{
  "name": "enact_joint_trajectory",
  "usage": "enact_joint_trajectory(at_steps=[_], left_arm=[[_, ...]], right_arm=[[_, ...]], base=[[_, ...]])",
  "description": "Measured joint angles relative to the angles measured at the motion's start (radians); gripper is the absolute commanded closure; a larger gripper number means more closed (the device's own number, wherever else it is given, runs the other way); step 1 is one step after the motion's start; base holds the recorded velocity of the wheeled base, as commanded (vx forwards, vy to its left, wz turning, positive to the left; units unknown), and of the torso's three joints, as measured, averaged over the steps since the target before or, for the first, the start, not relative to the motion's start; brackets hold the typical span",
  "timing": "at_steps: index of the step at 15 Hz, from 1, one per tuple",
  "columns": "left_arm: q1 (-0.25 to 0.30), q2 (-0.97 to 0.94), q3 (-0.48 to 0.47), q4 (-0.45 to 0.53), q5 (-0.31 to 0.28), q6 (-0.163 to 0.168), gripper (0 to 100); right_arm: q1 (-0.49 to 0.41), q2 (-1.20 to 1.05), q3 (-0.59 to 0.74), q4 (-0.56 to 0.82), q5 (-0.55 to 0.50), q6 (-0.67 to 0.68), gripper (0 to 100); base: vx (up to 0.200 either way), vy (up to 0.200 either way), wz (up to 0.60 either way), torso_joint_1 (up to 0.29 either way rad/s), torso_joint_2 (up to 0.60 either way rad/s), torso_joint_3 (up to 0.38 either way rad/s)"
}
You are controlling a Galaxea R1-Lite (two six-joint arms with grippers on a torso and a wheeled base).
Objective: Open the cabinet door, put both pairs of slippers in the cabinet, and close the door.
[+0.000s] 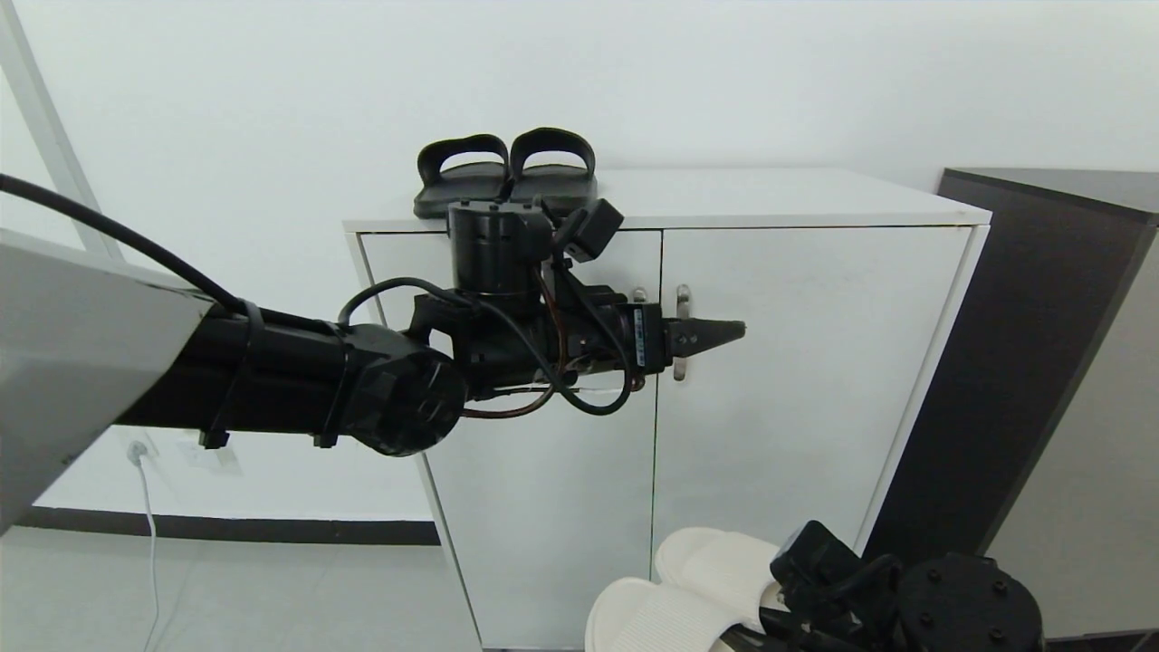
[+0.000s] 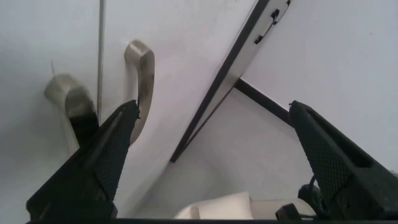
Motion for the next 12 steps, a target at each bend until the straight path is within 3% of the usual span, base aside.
enact_joint_trajectory(at_steps=[4, 12], left_arm=[[-0.005, 0.034, -0.049, 0.001, 0.033, 0.001, 0], [-0.018, 0.056, -0.044, 0.003, 0.067, 0.001, 0]], right_arm=[[-0.004, 0.003, -0.001, 0.000, 0.000, 0.000, 100], [-0.007, 0.003, 0.000, -0.013, -0.001, -0.003, 100]], base=[[0.000, 0.000, 0.00, 0.000, 0.00, 0.000], [0.000, 0.000, 0.00, 0.000, 0.00, 0.000]])
